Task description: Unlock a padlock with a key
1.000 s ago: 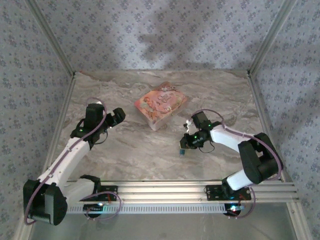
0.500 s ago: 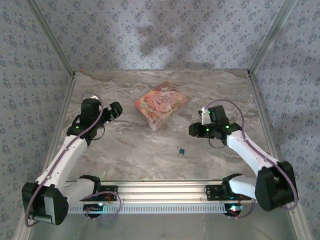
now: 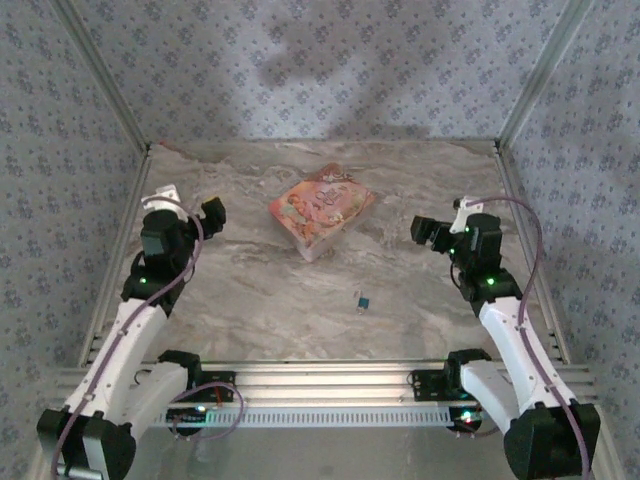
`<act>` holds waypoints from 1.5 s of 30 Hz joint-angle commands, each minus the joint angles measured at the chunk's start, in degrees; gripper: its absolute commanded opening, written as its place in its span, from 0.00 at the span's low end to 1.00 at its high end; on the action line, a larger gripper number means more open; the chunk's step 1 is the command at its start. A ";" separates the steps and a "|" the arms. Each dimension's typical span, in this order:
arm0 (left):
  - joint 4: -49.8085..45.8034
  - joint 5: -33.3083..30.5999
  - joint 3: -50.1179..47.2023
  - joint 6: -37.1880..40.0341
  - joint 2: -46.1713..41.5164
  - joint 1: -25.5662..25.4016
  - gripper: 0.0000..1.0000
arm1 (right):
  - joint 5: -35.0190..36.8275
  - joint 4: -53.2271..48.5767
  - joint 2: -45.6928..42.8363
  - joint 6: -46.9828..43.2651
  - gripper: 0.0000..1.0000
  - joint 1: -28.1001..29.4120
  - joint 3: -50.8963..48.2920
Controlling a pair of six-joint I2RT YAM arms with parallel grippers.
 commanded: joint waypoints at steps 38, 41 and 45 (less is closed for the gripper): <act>22.94 -4.62 -18.11 15.10 13.63 6.37 0.98 | 0.46 51.51 38.28 -14.43 1.00 -7.86 -13.14; 26.84 -3.42 -19.52 15.70 15.21 6.42 0.98 | 0.71 51.66 38.29 -14.53 1.00 -7.76 -13.07; 31.32 -1.37 -20.46 16.78 17.71 6.60 0.98 | 1.01 51.64 38.25 -14.71 1.00 -7.57 -13.23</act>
